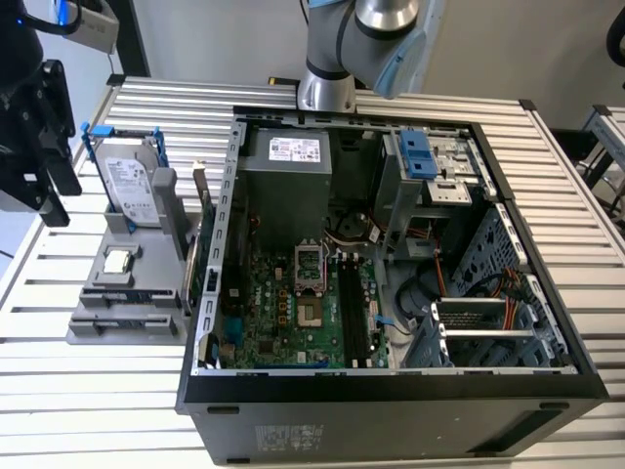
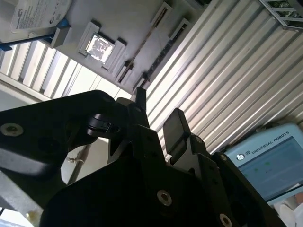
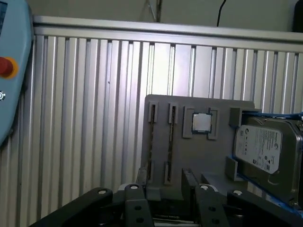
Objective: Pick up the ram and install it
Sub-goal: 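Pick up the ram and move it above insertion slot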
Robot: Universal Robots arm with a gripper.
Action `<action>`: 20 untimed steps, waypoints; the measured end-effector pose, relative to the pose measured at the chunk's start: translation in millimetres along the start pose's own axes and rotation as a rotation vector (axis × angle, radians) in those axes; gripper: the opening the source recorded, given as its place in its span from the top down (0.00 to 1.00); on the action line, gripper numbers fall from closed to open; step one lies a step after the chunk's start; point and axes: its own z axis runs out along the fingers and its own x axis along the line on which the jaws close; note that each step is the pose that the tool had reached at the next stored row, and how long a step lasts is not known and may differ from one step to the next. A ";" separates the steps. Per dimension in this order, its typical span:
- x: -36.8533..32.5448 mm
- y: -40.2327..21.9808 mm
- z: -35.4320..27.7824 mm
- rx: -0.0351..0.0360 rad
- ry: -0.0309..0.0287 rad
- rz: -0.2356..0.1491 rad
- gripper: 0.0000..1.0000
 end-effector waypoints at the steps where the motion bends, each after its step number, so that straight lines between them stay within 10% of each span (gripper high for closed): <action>1: 0.0 0.0 0.0 -0.0001 0.0003 0.000 0.00; 20: -0.2 -0.9 29.9 0.0000 0.0003 0.000 0.00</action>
